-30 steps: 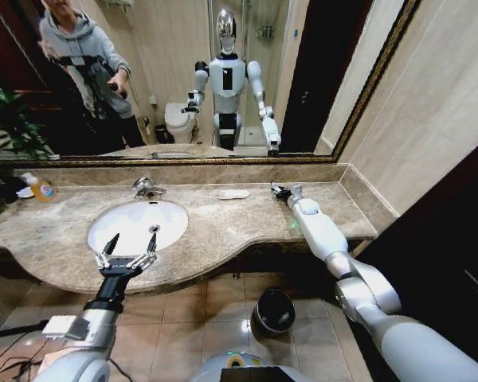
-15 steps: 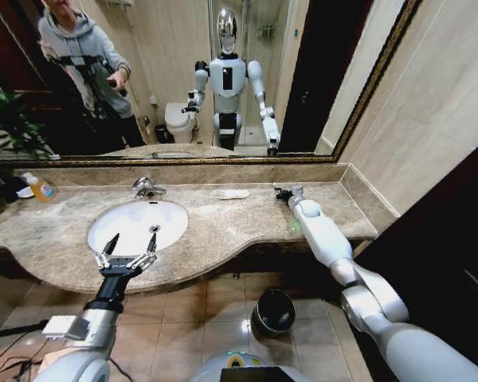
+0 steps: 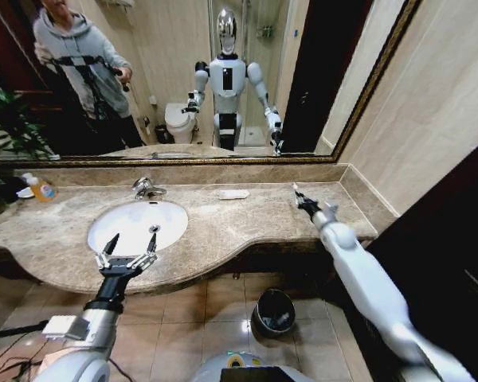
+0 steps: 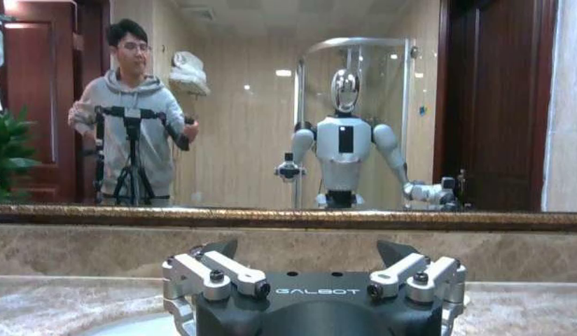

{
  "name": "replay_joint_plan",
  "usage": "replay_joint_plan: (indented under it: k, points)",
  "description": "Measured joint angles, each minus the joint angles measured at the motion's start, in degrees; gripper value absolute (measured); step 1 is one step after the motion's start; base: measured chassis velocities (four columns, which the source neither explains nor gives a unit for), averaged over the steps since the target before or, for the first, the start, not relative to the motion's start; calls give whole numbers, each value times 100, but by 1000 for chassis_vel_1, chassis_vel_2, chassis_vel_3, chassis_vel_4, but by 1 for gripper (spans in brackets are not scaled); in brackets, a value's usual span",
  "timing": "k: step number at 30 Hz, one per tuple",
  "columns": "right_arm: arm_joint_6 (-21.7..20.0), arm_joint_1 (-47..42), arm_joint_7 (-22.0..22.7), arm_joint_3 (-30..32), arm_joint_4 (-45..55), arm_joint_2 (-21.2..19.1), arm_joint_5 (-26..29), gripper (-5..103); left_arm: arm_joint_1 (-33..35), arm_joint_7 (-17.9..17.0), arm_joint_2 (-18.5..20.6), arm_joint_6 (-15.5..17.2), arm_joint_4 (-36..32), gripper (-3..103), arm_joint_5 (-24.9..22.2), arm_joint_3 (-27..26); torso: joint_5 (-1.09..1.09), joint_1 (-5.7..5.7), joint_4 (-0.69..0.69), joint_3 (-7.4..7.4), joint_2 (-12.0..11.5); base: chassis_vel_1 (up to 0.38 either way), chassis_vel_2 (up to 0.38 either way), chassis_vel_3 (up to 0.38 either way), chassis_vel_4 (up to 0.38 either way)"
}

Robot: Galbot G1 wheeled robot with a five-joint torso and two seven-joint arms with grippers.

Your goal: Pick up the trash from the sink and place it in the trash bin.

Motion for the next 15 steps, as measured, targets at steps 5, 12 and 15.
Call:
replay_joint_plan:
  k: [5,12,15]
  points:
    - [444,-1834,-12,718,1199,381,-214,3,0,0,-1,0,0,100,0,0,0,0,2,0,0,0,0,0,0]
    - [1606,-3746,-335,1247,1574,1310,-795,3,0,1,0,0,0,100,0,0,-2,-1,-1,0,1,0,0,0,0]
    - [1920,-4066,-352,1244,1420,1605,-1018,3,0,1,0,0,0,100,0,0,-3,-1,-1,0,1,0,0,0,0]
